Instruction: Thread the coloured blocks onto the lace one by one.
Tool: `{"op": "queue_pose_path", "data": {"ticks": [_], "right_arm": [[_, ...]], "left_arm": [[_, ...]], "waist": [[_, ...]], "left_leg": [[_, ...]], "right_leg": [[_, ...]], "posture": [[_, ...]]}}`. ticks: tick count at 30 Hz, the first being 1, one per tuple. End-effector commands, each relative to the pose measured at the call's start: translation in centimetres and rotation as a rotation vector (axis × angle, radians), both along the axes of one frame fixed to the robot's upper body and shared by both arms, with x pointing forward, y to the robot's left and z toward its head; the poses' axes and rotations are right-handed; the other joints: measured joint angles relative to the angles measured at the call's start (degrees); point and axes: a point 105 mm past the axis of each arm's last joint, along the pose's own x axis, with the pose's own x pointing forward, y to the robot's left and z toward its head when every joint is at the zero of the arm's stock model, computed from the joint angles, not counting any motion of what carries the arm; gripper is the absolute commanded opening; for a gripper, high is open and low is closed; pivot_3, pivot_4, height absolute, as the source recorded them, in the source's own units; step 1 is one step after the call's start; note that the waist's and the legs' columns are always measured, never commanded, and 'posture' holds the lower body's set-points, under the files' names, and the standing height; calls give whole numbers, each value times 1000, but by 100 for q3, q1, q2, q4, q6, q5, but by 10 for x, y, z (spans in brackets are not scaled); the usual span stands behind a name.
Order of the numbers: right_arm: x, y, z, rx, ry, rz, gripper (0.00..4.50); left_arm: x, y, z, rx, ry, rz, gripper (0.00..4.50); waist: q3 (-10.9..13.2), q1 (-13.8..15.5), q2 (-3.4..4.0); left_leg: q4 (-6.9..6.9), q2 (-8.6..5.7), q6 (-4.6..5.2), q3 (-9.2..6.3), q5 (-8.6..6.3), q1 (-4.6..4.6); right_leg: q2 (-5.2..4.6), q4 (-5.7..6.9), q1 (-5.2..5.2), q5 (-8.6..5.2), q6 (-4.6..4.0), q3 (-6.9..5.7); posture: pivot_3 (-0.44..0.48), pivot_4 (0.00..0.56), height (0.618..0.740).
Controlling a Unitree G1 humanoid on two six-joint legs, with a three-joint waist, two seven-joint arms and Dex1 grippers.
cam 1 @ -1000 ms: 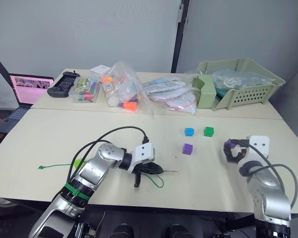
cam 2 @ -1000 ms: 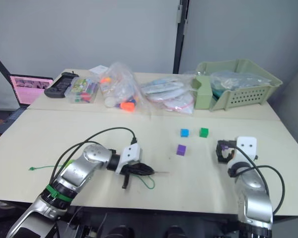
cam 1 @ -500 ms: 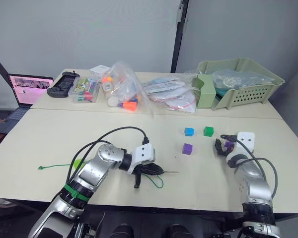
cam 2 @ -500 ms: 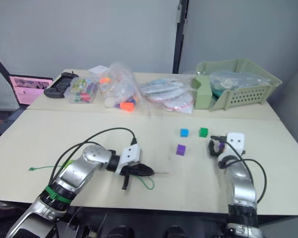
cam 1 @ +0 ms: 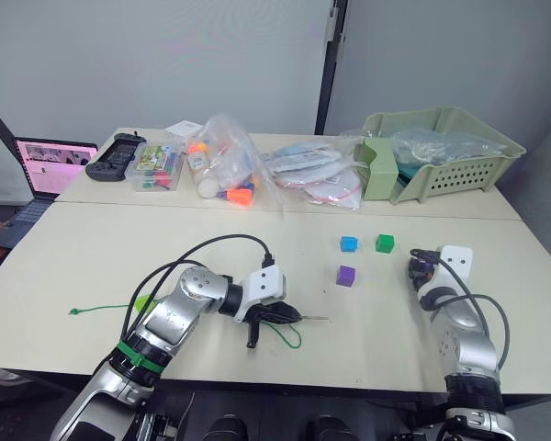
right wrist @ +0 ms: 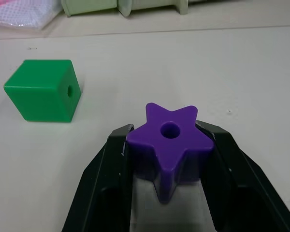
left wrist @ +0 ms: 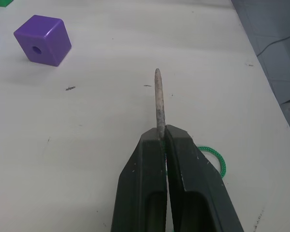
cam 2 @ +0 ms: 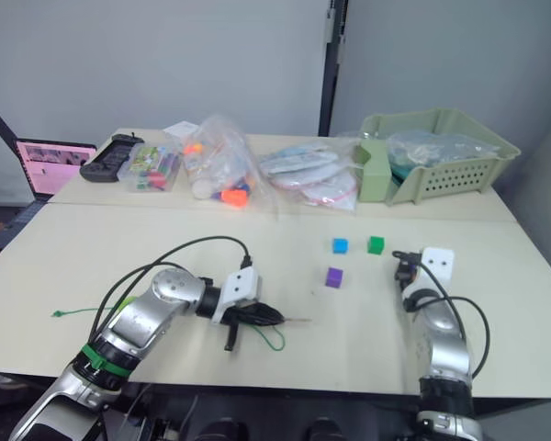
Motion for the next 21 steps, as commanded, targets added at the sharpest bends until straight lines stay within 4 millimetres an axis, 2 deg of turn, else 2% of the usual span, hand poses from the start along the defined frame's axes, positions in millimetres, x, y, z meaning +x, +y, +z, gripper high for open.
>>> {"op": "queue_pose_path", "data": {"ticks": [1, 3, 6, 7, 11, 13, 15, 19, 21], "right_arm": [[-10, 14, 31, -206, -54, 101, 1379], [-21, 28, 36, -359, -6, 193, 1379], [-56, 53, 40, -666, 144, 442, 1379], [-62, 56, 41, -698, 173, 479, 1379], [-91, 79, 41, -744, 396, 806, 1379], [-100, 81, 41, -716, 511, 911, 1379], [-94, 80, 49, -679, 568, 970, 1379], [-89, 73, 52, -738, 726, 1115, 1379], [-75, 68, 54, -767, 772, 1140, 1379]], "left_arm": [[0, -1, 8, -24, -29, -2, 0], [0, 0, 7, -23, -28, 0, 0], [0, 0, 5, -20, -25, 2, 0], [0, 0, 5, -20, -24, 2, 0], [-1, 0, 4, -18, -20, -2, 0], [-1, -1, 4, -17, -19, -3, 0], [0, -2, 3, -17, -16, -7, 0], [-1, -2, 3, -14, -13, -15, 0], [-1, -3, 2, -12, -12, -18, 0]], "waist": [[0, 0, 1], [0, 10, 4], [2, 32, 19], [2, 35, 23], [4, -3, 19], [5, 1, 18], [6, 11, 15], [11, 34, 18], [11, 36, 18]], "left_leg": [[0, 0, 0, 0, 0, -1], [0, -3, 0, 0, 0, -2], [1, -14, 0, 0, 0, -5], [1, -16, 0, 0, 0, -6], [7, -11, 0, 0, 0, 0], [10, -6, 0, 1, 0, 1], [10, -3, 0, -1, 0, 0], [10, -6, 1, 3, 0, -1], [7, -5, 1, 1, 0, -6]], "right_leg": [[0, -1, 0, 0, 0, 0], [-3, -1, -1, 0, 1, 1], [-4, -3, -2, -2, 4, 1], [-4, -3, -2, -3, 5, 1], [0, -6, 4, -4, 9, 3], [4, -8, 7, -6, 12, 1], [6, -12, 9, -5, 11, -2], [1, -17, 6, -1, 10, -1], [1, -24, 2, -1, 10, -6]], "posture": [[0, 150, 740], [0, 150, 740], [0, 150, 740], [0, 150, 740], [0, 150, 740], [0, 150, 740], [0, 150, 740], [0, 150, 740], [0, 150, 740]]}}
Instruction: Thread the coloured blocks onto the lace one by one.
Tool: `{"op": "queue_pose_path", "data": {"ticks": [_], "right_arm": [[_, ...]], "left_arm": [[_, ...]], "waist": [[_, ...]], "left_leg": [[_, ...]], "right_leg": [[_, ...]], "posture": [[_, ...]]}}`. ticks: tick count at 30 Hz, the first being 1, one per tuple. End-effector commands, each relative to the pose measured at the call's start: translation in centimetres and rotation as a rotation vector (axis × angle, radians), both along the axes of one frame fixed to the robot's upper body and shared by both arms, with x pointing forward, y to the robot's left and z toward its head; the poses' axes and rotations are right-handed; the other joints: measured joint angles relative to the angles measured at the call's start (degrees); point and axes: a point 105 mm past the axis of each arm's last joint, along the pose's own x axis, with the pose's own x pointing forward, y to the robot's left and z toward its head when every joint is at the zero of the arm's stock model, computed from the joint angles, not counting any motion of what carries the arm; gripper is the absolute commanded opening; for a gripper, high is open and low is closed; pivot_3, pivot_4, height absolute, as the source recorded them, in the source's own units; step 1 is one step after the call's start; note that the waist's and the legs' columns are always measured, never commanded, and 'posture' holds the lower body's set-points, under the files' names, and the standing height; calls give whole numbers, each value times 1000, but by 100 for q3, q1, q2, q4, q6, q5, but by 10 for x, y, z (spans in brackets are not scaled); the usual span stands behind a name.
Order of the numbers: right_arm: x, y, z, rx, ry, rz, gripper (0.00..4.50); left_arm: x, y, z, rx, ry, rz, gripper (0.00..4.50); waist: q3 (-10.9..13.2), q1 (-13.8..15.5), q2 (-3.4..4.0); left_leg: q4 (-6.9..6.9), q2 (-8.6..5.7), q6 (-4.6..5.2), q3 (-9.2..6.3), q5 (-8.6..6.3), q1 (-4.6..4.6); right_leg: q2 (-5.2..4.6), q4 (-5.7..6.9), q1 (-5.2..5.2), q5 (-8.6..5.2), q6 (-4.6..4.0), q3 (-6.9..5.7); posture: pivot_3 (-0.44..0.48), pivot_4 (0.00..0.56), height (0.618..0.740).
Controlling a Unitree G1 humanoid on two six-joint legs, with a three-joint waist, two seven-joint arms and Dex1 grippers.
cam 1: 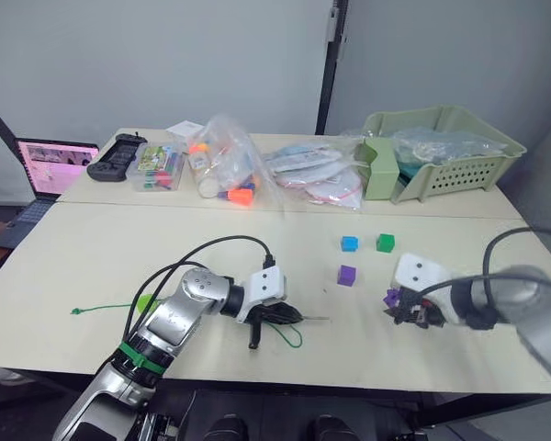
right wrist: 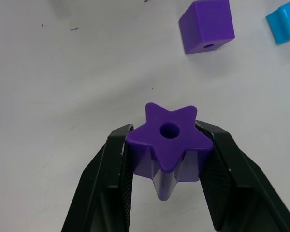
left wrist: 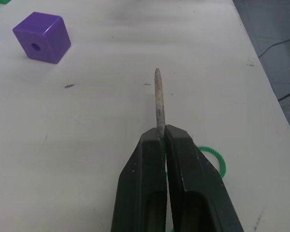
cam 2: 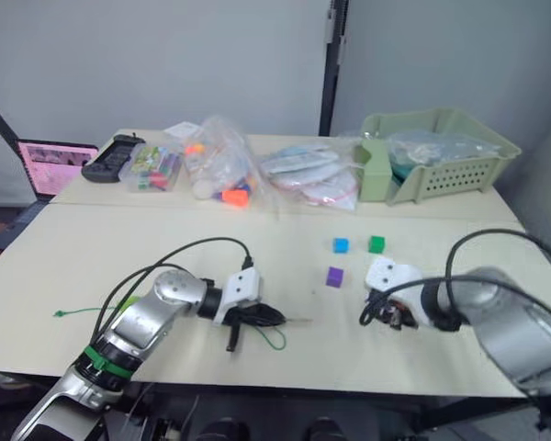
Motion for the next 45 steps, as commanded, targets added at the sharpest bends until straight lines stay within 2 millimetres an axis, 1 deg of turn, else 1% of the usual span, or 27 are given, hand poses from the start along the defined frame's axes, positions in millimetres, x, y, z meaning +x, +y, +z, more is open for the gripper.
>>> {"op": "queue_pose_path", "data": {"ticks": [1, 4, 7, 13, 15, 17, 19, 20, 22, 26, 29, 31, 33, 35, 37, 39, 40, 43, 45], "right_arm": [[14, -8, -3, -94, 111, 86, 1379], [20, -9, -12, -160, 224, 149, 1379], [33, -7, -21, -205, 236, 157, 1379], [30, -7, -41, -257, 293, 172, 1379], [28, -4, -46, -246, 306, 168, 1379], [31, 0, -49, -231, 291, 155, 1379], [31, 6, -44, -194, 266, 161, 1379], [30, 8, -42, -180, 262, 166, 2392], [28, 12, -30, -132, 219, 159, 2999], [22, 13, -10, -66, 147, 124, 4396], [16, 13, 2, -1, 89, 87, 4456], [16, 10, 11, 84, -1, 17, 4456], [15, 8, 15, 159, -59, -39, 4456], [7, 3, 11, 255, -99, -71, 4456], [1, -1, 7, 316, -132, -83, 4456], [-2, -1, 4, 363, -154, -90, 4456], [-4, 1, -2, 381, -138, -74, 4456], [-1, 1, -11, 403, -134, -67, 4456], [2, 1, -14, 380, -137, -28, 4456]], "left_arm": [[-1, -2, 5, -10, -22, -23, 0], [-2, -3, 4, -12, -20, -23, 0], [-2, -3, 5, -17, -21, -15, 0], [-2, -2, 5, -18, -22, -2, 0], [-1, -1, 5, -18, -23, 3, 0], [-1, -1, 6, -17, -24, 5, 0], [0, 0, 6, -17, -25, 5, 0], [0, 0, 6, -17, -25, 5, 0], [0, 0, 7, -17, -25, 2, 0], [-1, 0, 7, -17, -24, -4, 0], [-1, -1, 8, -18, -25, -5, 0], [-1, -1, 8, -19, -25, -5, 0], [-2, -1, 9, -19, -25, -5, 0], [-2, -1, 9, -18, -23, -6, 0], [-2, 0, 9, -17, -23, -6, 0], [-3, 0, 9, -16, -21, -7, 0], [-3, 0, 9, -14, -20, -9, 0], [-3, 0, 9, -11, -18, -15, 0], [-3, 0, 9, -10, -18, -17, 0]], "waist": [[0, -16, 0], [1, -20, 1], [1, -17, 1], [0, 3, 0], [-1, 0, -2], [-6, -4, -11], [-12, -14, -20], [-12, -25, -21], [-12, -35, -21], [-9, -27, -16], [-9, -3, -16], [-8, 24, -17], [-8, 41, -18], [-8, 60, -19], [-8, 72, -19], [-8, 63, -18], [-8, 46, -18], [-8, -18, -18], [-8, -26, -19]], "left_leg": [[2, 2, 1, 4, -1, 1], [1, -1, 1, 7, -1, -1], [1, -1, 2, 5, -2, -3], [4, -4, 2, -1, -2, -3], [5, -4, 2, -1, -2, -1], [6, -4, 2, -2, -2, 7], [6, -3, 2, -3, -2, 12], [6, -2, 2, -3, -2, 13], [6, 0, 2, -3, -2, 14], [6, 2, 2, -9, -2, 7], [6, 0, 2, -9, -2, 4], [6, -1, 2, -11, -2, 2], [7, -2, 2, -9, -2, 1], [7, -5, 2, -7, -2, 0], [7, -13, 2, -11, -2, -1], [7, -16, 2, -8, -2, -1], [7, -17, 2, -7, -1, 0], [7, -13, 2, -5, -1, 5], [7, -12, 2, -4, -1, 7]], "right_leg": [[1, -2, 1, 1, -1, 1], [-3, -4, -3, 1, 0, 3], [-3, -1, -6, 1, -1, 1], [-12, 9, -6, 2, -1, 0], [-12, 10, -3, 2, 0, -1], [-10, 12, 4, 2, -1, -2], [-7, 14, 7, 3, -2, -3], [-5, 14, 7, 4, -4, -3], [-3, 17, 6, 5, -5, -3], [-3, 22, -5, 5, -5, 0], [-8, 20, -5, 5, -5, 0], [-10, 18, -3, 4, -4, -1], [-11, 15, 1, 4, -3, -6], [-13, 14, 1, 4, -3, -4], [-12, 13, 3, 4, -2, -8], [-14, 13, 2, 4, 0, -4], [-15, 15, 2, 5, 1, -2], [-10, 17, 6, 5, 2, 0], [-8, 18, 5, 5, 2, 0]], "posture": [[0, 150, 740], [0, 150, 740], [0, 150, 740], [0, 150, 740], [0, 150, 740], [0, 150, 740], [0, 150, 740], [0, 150, 740], [0, 150, 740], [0, 150, 740], [0, 150, 740], [0, 150, 740], [0, 150, 740], [0, 150, 740], [0, 150, 740], [0, 150, 740], [0, 150, 740], [0, 150, 740], [0, 150, 740]]}}
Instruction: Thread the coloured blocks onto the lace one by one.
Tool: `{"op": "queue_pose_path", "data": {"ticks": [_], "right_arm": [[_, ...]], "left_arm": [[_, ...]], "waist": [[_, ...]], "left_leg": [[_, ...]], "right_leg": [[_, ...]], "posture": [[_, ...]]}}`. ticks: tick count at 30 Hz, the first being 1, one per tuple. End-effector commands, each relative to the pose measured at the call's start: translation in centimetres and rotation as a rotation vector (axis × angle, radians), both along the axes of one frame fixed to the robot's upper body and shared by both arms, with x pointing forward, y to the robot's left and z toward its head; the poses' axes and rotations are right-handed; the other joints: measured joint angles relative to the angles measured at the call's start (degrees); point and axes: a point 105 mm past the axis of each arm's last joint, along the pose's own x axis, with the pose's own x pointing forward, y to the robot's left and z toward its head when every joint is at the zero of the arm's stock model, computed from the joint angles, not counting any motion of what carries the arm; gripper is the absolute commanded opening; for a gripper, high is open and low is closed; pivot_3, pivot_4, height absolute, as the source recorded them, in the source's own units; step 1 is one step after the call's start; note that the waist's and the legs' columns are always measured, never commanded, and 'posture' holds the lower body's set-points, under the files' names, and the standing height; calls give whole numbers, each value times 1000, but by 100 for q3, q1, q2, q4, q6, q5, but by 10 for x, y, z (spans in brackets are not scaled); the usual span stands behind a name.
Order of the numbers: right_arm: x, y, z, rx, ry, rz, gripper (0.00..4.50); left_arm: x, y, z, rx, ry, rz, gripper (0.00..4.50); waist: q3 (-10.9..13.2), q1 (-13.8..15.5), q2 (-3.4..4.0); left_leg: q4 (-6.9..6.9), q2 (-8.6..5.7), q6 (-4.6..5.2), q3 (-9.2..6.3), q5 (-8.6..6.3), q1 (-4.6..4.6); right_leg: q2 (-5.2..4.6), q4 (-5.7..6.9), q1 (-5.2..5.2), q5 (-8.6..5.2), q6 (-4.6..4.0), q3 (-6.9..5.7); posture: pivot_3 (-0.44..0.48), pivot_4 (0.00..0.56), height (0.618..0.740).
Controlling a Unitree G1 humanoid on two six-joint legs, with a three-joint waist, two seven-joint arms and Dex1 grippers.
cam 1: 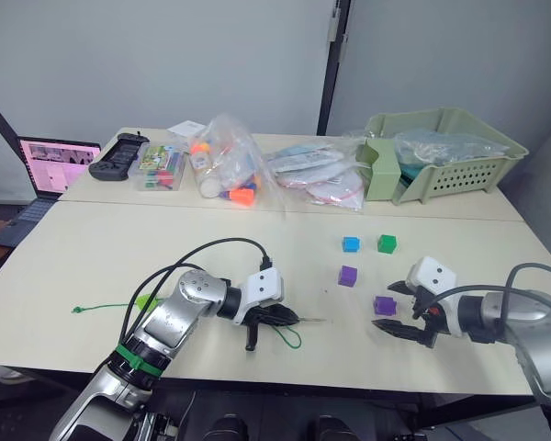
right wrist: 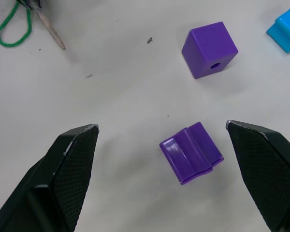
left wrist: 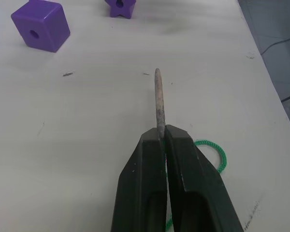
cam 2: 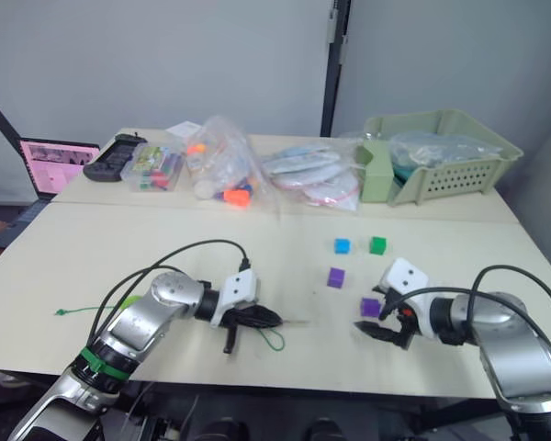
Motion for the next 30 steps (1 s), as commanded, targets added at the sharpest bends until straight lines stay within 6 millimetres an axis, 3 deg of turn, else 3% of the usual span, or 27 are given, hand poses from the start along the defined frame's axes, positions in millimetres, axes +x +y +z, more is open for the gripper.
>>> {"op": "queue_pose_path", "data": {"ticks": [1, 6, 11, 21, 23, 26, 30], "right_arm": [[7, 1, 6, -23, -63, 53, 4456], [20, -10, -11, -67, -19, 110, 4456], [23, -12, -13, -42, -18, 151, 4456], [24, -6, -15, -16, -27, 180, 1349], [21, 0, -13, -7, -32, 198, 1344], [8, 31, 1, 35, -34, 264, 1343], [-5, 58, 3, 28, -20, 280, 1343]], "left_arm": [[-2, -4, 12, -21, -33, -29, 0], [-3, -2, 11, -15, -34, -26, 0], [-4, 2, 11, -12, -34, -11, 0], [-4, 4, 10, -12, -34, 8, 0], [-4, 3, 12, -16, -36, 10, 0], [-2, -3, 20, -39, -38, 15, 0], [-2, -6, 25, -3, -55, 23, 0]], "waist": [[0, 1, 0], [0, 7, 0], [0, 23, 0], [0, 23, 0], [0, 23, 0], [0, 19, 0], [0, 20, 0]], "left_leg": [[0, 0, 0, 0, 0, 0], [0, -2, 0, 2, 0, -1], [-1, -3, 0, 2, 0, -4], [-1, -2, 0, 1, 0, -2], [-1, -2, 0, 1, 0, -2], [-1, -1, 0, -2, 0, -3], [-1, 0, 0, -10, 0, -4]], "right_leg": [[1, -1, 0, 0, 0, 0], [-1, -2, 1, 0, 0, 1], [-2, -5, -1, 0, 1, 1], [-2, -2, 0, 0, 0, 2], [-2, -3, 0, 0, 0, 1], [-2, 0, -3, 0, 0, 2], [0, 0, -1, 0, 1, 0]], "posture": [[0, 150, 740], [0, 150, 740], [0, 150, 740], [0, 150, 740], [0, 150, 740], [0, 150, 740], [0, 150, 740]]}}
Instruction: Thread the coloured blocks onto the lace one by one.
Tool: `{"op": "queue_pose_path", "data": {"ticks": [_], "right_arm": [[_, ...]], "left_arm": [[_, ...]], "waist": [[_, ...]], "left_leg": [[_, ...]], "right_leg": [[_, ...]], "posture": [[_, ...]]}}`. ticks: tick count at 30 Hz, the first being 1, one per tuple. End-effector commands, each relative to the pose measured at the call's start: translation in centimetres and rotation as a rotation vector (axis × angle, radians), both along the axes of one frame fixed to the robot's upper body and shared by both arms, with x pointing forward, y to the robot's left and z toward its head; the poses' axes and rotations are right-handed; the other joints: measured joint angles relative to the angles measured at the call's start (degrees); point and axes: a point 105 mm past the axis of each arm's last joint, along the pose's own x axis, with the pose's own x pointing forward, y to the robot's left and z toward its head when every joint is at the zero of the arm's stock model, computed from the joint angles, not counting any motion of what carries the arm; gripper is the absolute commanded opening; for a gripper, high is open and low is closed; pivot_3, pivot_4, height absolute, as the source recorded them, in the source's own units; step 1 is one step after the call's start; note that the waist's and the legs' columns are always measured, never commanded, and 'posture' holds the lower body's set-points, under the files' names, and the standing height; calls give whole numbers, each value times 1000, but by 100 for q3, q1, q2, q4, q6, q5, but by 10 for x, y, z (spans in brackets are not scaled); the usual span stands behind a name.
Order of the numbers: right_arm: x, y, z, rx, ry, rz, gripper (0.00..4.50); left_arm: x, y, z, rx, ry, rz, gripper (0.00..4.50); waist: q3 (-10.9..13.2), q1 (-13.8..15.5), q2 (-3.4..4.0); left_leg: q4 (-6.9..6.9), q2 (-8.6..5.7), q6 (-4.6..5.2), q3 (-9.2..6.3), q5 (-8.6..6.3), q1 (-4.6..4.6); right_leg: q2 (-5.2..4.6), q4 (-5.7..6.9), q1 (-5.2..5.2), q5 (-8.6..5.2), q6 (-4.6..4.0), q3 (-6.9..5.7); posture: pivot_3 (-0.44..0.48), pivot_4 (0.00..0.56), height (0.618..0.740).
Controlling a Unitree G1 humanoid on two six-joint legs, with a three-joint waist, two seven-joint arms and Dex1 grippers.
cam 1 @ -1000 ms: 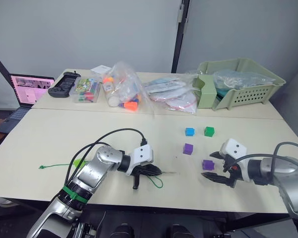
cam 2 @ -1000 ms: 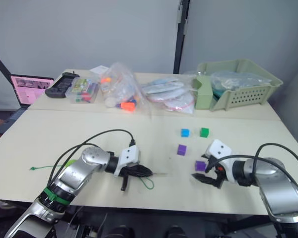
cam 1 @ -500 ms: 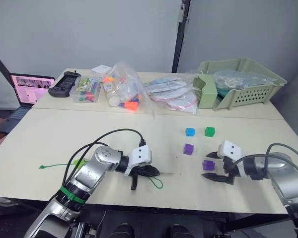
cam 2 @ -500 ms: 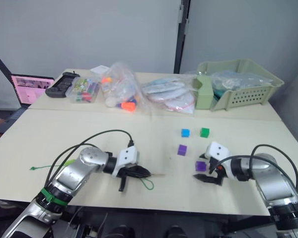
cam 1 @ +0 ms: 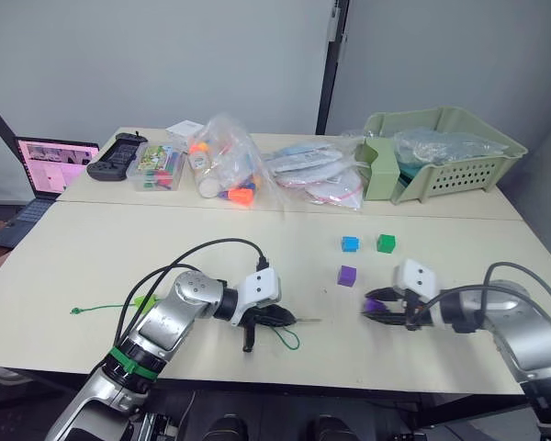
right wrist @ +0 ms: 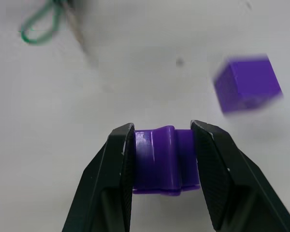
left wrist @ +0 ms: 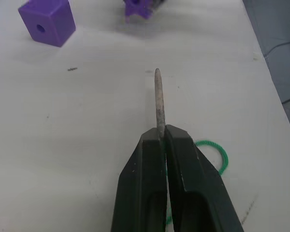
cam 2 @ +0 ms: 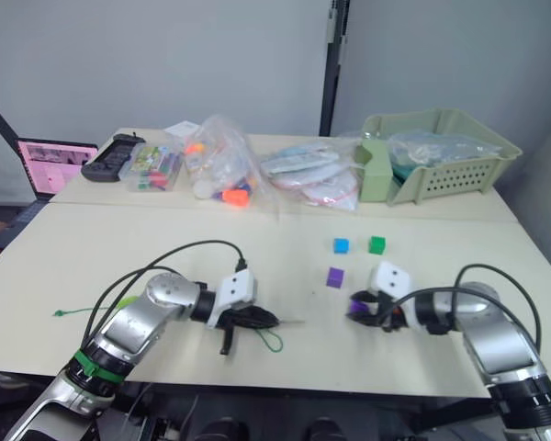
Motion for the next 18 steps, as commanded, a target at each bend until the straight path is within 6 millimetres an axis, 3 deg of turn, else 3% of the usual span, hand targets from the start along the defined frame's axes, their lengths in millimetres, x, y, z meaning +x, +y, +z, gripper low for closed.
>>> {"op": "queue_pose_path", "data": {"ticks": [1, 4, 7, 11, 18], "right_arm": [[-9, 22, 5, 7, -4, 1, 1343], [-14, 33, -3, -6, 8, -8, 1343], [-12, 30, -17, -46, 20, -40, 1323], [-13, 29, -23, -51, 28, -39, 42], [-15, 30, -33, -34, 52, -33, 42]], "left_arm": [[0, -4, 15, 15, -57, -3, 0], [2, -4, 17, 46, -71, 10, 0], [0, -3, 14, 77, -67, 10, 0], [-1, 0, 10, 130, -67, 16, 0], [-4, -5, 7, 168, -67, -1, 0]], "waist": [[0, 1, 0], [0, 9, 0], [0, 17, 0], [-1, 9, 0], [-2, 18, -4]], "left_leg": [[0, -1, 0, 0, 0, 0], [0, -4, 0, 2, 0, 0], [1, -7, 0, 3, 0, -1], [1, -7, 0, 5, 0, 2], [2, -7, 0, 4, 0, 5]], "right_leg": [[-1, 0, 0, 0, 0, 0], [-2, -1, 0, -1, 1, 0], [-5, -2, 0, -1, 2, 0], [-5, -2, 1, -1, 2, 0], [-4, -6, 10, -2, 3, -4]], "posture": [[0, 150, 740], [0, 150, 740], [0, 150, 740], [0, 150, 740], [0, 150, 740]]}}
